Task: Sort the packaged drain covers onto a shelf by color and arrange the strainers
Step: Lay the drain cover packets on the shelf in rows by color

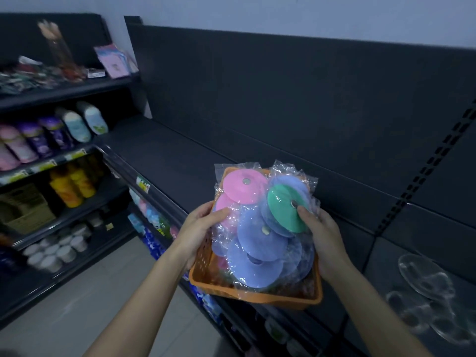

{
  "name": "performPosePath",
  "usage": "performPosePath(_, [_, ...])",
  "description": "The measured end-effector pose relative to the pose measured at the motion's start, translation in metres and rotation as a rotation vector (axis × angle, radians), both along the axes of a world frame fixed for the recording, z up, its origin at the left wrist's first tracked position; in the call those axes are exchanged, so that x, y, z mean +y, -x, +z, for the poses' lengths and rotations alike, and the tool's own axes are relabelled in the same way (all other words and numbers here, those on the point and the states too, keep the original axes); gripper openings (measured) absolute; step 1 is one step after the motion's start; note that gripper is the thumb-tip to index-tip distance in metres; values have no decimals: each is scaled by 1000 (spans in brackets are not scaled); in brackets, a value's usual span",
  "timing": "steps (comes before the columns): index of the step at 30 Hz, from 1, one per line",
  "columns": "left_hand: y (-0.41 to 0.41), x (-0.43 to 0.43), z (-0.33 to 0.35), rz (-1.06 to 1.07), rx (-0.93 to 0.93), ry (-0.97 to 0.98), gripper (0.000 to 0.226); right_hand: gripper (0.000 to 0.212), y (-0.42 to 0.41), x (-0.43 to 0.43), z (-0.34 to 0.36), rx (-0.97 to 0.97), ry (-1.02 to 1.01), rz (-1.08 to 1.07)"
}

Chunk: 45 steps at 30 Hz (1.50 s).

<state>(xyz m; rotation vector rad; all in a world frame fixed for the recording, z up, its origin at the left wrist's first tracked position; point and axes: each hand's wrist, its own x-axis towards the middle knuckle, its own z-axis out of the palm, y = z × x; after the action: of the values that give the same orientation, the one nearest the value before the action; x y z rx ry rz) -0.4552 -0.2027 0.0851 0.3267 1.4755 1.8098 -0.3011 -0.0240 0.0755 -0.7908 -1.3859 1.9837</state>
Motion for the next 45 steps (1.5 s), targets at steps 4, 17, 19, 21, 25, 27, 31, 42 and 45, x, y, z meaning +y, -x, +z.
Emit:
performPosePath(4, [50, -29, 1, -5, -1, -1, 36, 29, 50, -30, -3, 4, 27, -16])
performPosePath(17, [182, -102, 2, 45, -11, -13, 28, 24, 191, -101, 7, 7, 66, 16])
performPosePath(19, [198, -104, 2, 57, -29, -26, 29, 24, 208, -102, 10, 7, 64, 15])
performPosePath(21, [214, -103, 2, 61, -32, -32, 29, 22, 225, -102, 11, 5, 56, 14])
performPosePath(25, [254, -94, 0, 68, -16, -26, 28, 19, 264, -92, 10, 8, 49, 2])
performPosePath(27, [277, -86, -2, 63, -13, -13, 30, 23, 287, -84, 6, 5, 57, -6])
performPosePath(31, [326, -67, -4, 45, 4, 7, 32, 27, 335, -66, -1, 12, 65, 4])
performPosePath(42, [447, -25, -15, -15, -58, -16, 34, 30, 438, -39, -8, 2, 92, -46])
performPosePath(45, [480, -17, -21, -86, -65, -24, 38, 31, 461, -41, -11, -3, 98, -88])
